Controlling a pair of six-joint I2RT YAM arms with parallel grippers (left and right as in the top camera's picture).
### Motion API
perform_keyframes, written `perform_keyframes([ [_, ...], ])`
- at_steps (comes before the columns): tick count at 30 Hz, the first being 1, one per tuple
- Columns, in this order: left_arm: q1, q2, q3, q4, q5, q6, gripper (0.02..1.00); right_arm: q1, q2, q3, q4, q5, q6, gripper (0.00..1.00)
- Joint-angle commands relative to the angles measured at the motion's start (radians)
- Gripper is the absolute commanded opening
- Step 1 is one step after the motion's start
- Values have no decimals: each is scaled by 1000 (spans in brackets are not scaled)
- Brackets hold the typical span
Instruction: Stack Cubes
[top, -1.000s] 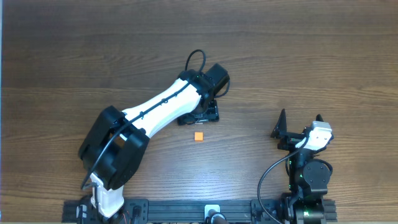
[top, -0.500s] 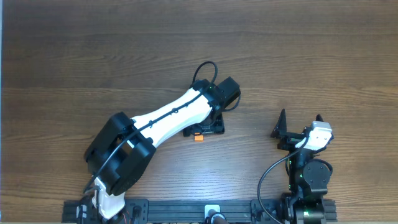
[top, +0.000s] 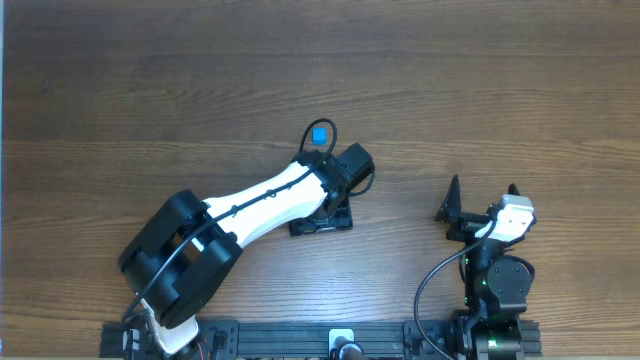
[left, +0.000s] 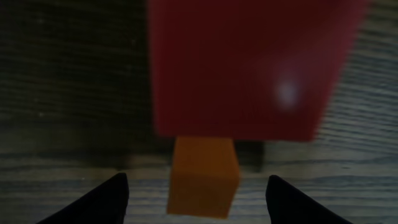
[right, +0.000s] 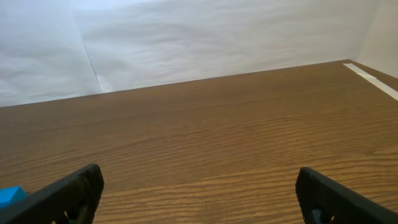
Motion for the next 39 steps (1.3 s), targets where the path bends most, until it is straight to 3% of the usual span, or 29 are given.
perform_keyframes([
  [1, 3, -37, -5, 8, 10, 15, 673, 5, -10, -6, -2, 10, 9, 993],
  [8, 3, -37, -5, 7, 10, 19, 474, 5, -10, -6, -2, 10, 9, 991],
  [21, 3, -37, -5, 7, 6, 31, 275, 5, -10, -6, -2, 10, 9, 993],
  [39, 3, -89, -5, -25, 10, 31, 198, 5, -10, -6, -2, 10, 9, 993],
])
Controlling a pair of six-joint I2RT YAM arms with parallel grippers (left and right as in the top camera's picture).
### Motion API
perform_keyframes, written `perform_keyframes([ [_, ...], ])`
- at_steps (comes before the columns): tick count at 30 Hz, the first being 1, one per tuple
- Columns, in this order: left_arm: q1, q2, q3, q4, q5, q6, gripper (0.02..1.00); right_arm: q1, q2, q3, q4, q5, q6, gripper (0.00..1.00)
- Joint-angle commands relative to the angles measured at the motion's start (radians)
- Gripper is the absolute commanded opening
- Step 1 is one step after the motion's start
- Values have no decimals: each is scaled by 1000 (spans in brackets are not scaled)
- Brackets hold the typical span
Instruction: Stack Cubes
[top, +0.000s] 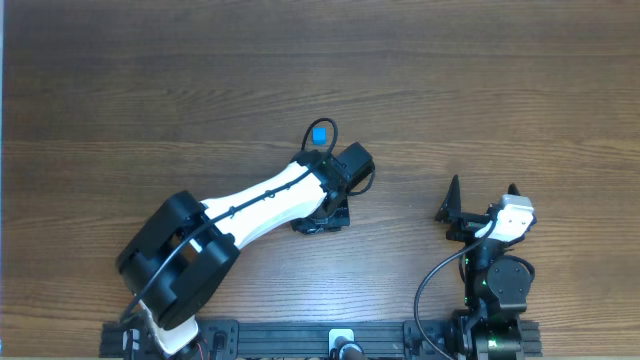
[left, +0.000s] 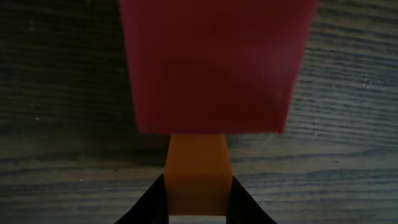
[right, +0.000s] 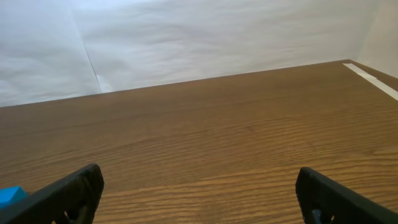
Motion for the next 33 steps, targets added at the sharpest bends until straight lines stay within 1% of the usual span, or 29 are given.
perform_keyframes([
  [1, 3, -93, -5, -31, 6, 4, 200, 6, -10, -6, -2, 10, 9, 993],
  [12, 19, -186, 6, -53, -3, 3, 183, 6, -10, -6, -2, 10, 9, 991],
  [20, 84, -184, 76, -68, -28, 16, 172, 6, -10, -6, -2, 10, 9, 993],
  [24, 108, -167, 131, -79, -33, 47, 169, 6, -10, -6, -2, 10, 9, 991],
  [29, 116, -124, 203, -117, -55, 69, 172, 6, -10, -6, -2, 10, 9, 991],
  [33, 116, -105, 203, -122, -54, 72, 172, 6, -10, -6, -2, 10, 9, 993],
])
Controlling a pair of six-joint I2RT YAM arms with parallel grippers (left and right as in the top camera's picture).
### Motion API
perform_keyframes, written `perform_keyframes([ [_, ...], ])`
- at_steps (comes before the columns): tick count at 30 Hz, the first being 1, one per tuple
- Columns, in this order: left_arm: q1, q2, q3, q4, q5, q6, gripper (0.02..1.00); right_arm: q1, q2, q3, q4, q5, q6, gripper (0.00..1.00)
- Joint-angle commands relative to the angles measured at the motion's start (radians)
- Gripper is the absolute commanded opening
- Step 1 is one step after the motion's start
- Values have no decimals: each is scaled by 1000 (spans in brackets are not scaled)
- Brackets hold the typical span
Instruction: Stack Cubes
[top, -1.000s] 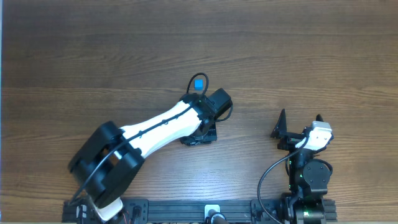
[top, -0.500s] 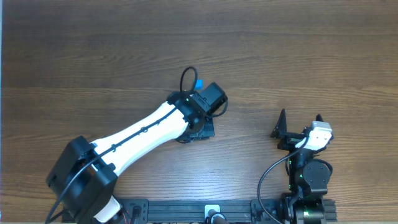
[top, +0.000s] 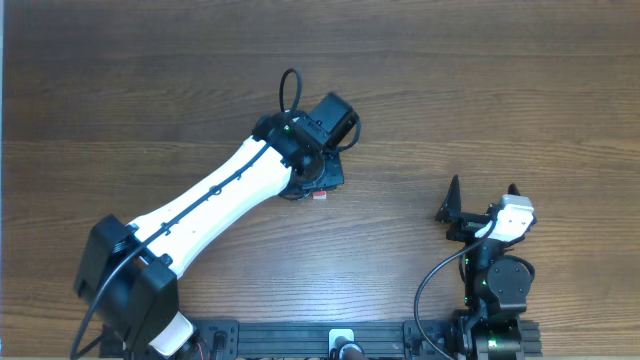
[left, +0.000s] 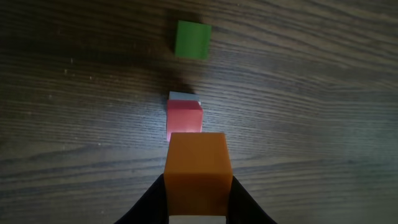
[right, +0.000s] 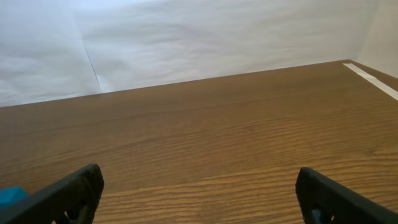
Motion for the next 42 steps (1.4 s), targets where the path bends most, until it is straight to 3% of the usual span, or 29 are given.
perform_keyframes([
  [1, 5, 44, 16, -11, -18, 26, 172, 5, -10, -6, -2, 10, 9, 993],
  [42, 6, 127, 16, -4, 10, 48, 172, 5, -10, -6, -2, 10, 9, 991],
])
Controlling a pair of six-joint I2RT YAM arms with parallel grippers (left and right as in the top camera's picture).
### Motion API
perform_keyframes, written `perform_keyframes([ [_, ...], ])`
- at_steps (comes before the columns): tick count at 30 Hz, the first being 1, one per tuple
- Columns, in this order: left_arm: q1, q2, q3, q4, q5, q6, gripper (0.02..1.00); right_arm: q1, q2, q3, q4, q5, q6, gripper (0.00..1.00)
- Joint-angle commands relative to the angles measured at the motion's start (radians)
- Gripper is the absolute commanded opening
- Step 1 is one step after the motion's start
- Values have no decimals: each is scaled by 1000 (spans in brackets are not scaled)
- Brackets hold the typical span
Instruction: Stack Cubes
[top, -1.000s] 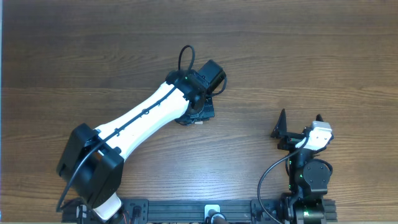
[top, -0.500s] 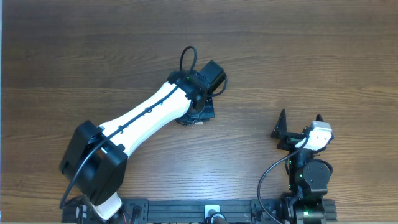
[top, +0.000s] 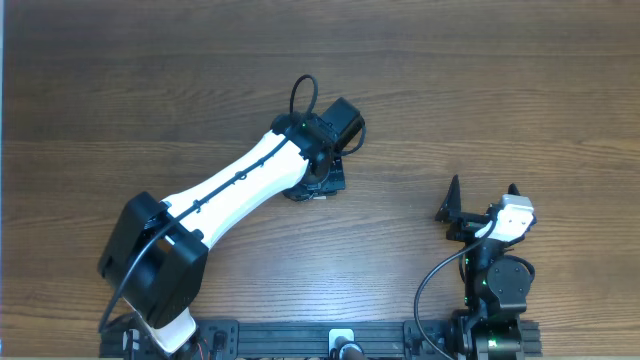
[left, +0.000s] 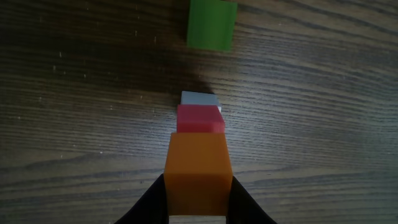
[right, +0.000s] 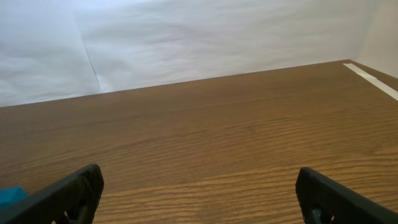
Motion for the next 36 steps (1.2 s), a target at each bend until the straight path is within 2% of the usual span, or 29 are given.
perform_keyframes([
  [1, 6, 21, 16, 1, 7, 16, 172, 5, -10, -6, -2, 10, 9, 991],
  [36, 11, 35, 16, 26, 19, 27, 176, 5, -10, -6, -2, 10, 9, 991],
])
